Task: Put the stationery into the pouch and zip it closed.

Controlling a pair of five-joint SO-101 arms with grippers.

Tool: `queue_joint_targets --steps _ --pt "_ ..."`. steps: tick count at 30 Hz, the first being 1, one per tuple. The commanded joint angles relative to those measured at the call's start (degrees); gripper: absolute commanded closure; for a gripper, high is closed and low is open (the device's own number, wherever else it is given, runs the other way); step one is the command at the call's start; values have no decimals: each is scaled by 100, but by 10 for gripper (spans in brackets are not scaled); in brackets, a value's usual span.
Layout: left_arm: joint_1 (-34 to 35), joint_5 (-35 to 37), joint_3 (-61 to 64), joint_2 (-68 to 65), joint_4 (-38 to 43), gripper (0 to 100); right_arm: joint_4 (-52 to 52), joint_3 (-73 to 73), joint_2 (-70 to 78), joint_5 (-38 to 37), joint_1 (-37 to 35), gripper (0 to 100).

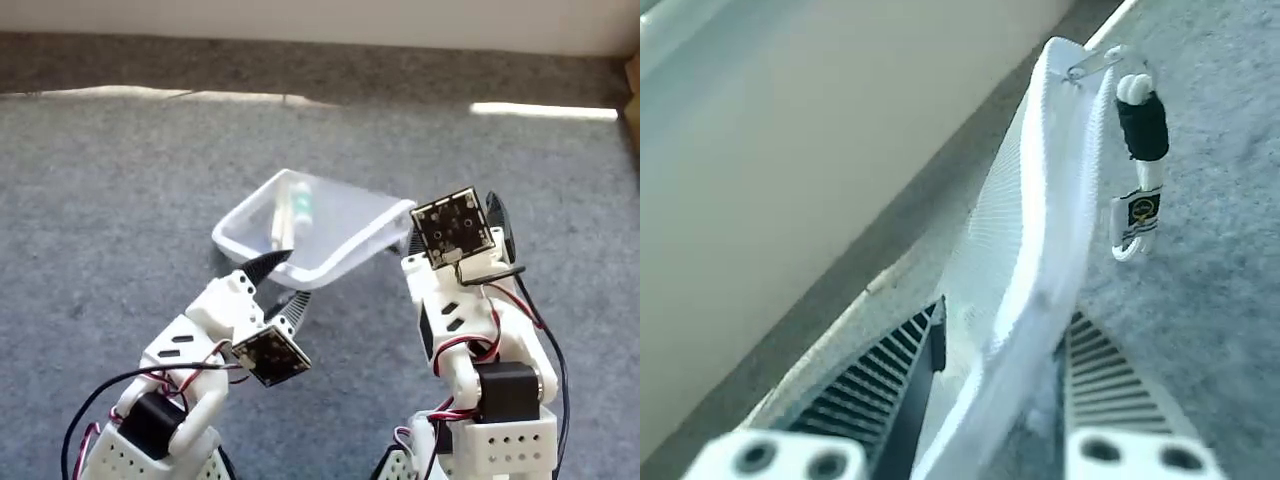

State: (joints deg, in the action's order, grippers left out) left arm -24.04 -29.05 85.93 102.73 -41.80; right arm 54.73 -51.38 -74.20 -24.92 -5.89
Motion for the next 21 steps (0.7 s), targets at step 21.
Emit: queue_joint_targets --steps 21 --pt "4 1538 -2501 119 -1978 768 22 479 -4 70 -154 707"
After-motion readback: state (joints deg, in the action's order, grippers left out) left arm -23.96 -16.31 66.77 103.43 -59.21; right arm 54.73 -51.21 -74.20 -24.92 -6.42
